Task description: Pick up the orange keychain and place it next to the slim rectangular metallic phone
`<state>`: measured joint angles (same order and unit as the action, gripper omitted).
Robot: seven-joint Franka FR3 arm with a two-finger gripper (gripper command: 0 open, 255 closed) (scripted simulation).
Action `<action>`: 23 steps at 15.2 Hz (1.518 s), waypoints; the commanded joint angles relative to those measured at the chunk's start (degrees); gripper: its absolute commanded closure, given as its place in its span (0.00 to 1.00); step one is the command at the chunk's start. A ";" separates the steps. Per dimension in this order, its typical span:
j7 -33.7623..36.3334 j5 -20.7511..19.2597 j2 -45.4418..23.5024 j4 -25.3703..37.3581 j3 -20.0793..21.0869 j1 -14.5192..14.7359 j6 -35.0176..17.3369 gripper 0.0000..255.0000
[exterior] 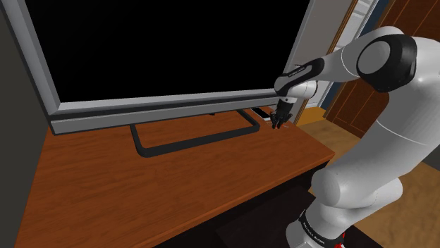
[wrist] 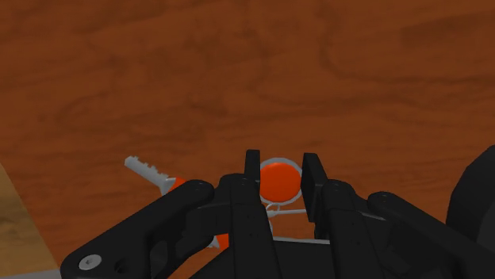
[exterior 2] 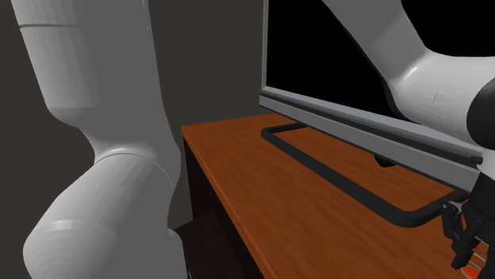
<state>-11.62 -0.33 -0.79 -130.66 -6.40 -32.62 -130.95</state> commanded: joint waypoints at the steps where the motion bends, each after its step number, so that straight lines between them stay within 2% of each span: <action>1: 0.01 0.02 -0.10 -0.10 0.01 0.01 -0.22 1.00; 6: 0.01 0.02 -0.10 -0.10 0.01 0.01 -0.22 1.00; 7: 0.01 0.02 -0.10 -0.10 0.01 0.01 -0.23 0.00; 12: 0.01 0.02 -0.10 -0.10 0.01 0.01 -0.23 0.00; 16: 0.38 -0.47 3.77 3.32 0.07 0.06 7.05 0.00; 23: 0.38 -0.47 3.77 3.32 0.08 0.06 7.05 0.00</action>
<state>-11.24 -0.80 2.99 -127.35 -6.32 -32.57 -123.91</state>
